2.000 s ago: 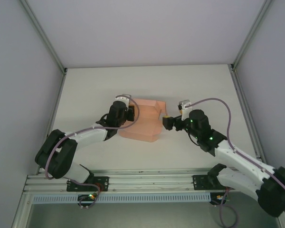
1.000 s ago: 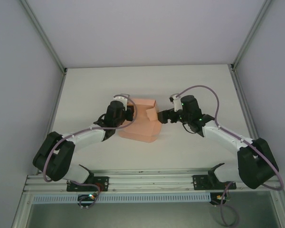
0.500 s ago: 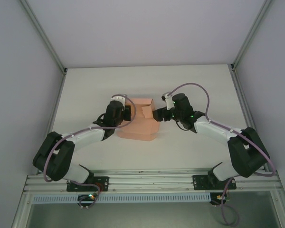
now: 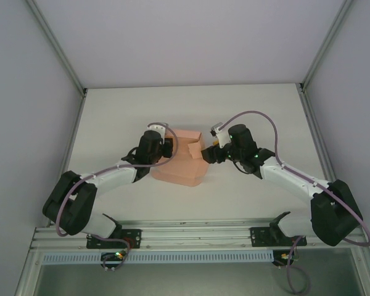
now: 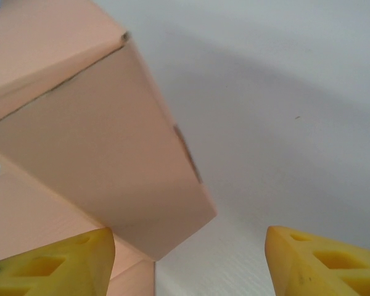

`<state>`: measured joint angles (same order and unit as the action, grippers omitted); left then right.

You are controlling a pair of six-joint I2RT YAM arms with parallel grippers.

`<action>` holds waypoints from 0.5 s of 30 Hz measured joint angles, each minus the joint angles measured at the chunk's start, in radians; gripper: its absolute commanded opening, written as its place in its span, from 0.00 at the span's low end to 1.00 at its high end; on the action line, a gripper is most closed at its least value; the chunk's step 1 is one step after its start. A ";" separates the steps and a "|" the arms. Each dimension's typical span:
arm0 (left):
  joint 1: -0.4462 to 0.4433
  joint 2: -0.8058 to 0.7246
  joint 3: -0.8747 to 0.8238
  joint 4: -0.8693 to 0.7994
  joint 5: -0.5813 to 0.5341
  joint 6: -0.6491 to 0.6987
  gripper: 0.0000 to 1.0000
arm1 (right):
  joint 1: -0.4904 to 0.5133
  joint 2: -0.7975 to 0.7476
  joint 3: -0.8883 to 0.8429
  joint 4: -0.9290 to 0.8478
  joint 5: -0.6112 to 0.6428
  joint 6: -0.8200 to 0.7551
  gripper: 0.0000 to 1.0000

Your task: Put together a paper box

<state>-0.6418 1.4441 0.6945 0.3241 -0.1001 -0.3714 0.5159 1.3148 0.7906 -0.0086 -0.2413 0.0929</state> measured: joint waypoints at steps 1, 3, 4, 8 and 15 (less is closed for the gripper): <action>0.000 0.000 0.001 -0.001 0.000 0.000 0.00 | 0.000 0.004 0.002 0.000 -0.013 -0.005 0.63; 0.000 0.000 0.002 -0.003 0.000 0.000 0.00 | 0.001 0.019 0.010 -0.002 -0.043 -0.013 0.63; 0.000 0.000 0.002 -0.005 0.001 0.000 0.00 | 0.002 0.029 0.014 -0.002 -0.053 -0.014 0.63; 0.000 0.000 0.005 -0.013 0.011 0.001 0.00 | 0.006 0.053 0.022 0.001 -0.035 -0.011 0.63; -0.025 0.000 0.020 -0.021 0.008 0.001 0.00 | 0.046 0.103 0.048 0.090 0.191 0.042 0.44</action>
<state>-0.6670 1.4441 0.7147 0.3027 -0.0921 -0.3702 0.5621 1.4181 0.8391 0.0818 -0.0502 0.1345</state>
